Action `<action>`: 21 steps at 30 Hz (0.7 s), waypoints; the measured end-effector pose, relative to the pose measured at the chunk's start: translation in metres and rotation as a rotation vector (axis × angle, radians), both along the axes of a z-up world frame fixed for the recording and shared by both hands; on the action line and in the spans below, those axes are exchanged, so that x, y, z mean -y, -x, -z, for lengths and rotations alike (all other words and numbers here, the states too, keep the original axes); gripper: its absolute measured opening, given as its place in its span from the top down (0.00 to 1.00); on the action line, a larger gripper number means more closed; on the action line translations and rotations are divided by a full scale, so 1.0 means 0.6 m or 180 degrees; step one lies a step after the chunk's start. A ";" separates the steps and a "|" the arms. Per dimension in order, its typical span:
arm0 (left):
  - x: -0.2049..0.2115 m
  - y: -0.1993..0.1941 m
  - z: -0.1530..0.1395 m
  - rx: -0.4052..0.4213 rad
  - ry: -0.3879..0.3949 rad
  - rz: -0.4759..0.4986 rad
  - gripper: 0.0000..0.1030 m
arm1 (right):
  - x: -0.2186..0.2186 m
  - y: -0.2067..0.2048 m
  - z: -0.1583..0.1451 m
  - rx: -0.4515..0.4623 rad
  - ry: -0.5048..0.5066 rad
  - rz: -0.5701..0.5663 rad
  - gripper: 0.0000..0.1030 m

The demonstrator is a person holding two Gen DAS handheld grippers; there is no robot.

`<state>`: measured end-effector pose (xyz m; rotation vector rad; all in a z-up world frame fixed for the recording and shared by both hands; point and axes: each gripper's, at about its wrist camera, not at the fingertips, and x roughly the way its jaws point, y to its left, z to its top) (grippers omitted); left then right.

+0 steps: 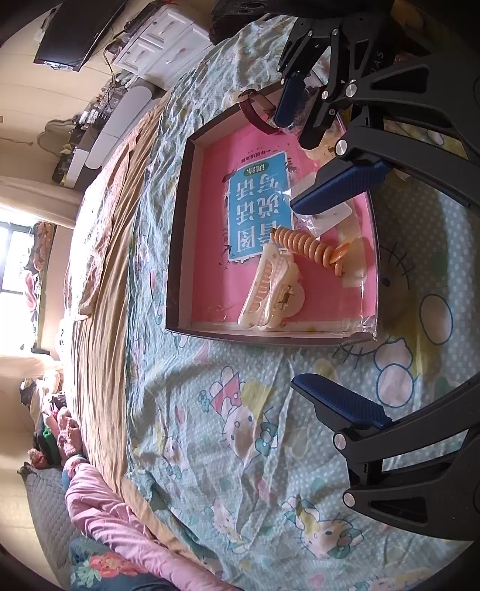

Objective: Organize jewelry
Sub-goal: 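Open both tools to drop the clip and pearls into the tray, then lift both open tools up and away from the tray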

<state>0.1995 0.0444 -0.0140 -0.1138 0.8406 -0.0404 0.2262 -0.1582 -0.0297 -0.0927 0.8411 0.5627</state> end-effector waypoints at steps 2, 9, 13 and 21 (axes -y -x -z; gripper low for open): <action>0.000 0.003 -0.003 0.0013 -0.0001 -0.0001 0.22 | 0.008 0.004 -0.009 0.0015 -0.0062 0.0041 0.40; 0.003 0.015 -0.013 0.0042 -0.0014 -0.0017 0.16 | 0.038 0.019 -0.037 0.0087 -0.0202 0.0175 0.21; 0.003 0.023 -0.023 0.0078 -0.0035 -0.0039 0.09 | 0.052 0.024 -0.052 0.0132 -0.0251 0.0257 0.13; -0.002 0.042 -0.046 0.0137 -0.0042 -0.0104 0.09 | 0.078 0.037 -0.089 0.0197 -0.0420 0.0327 0.11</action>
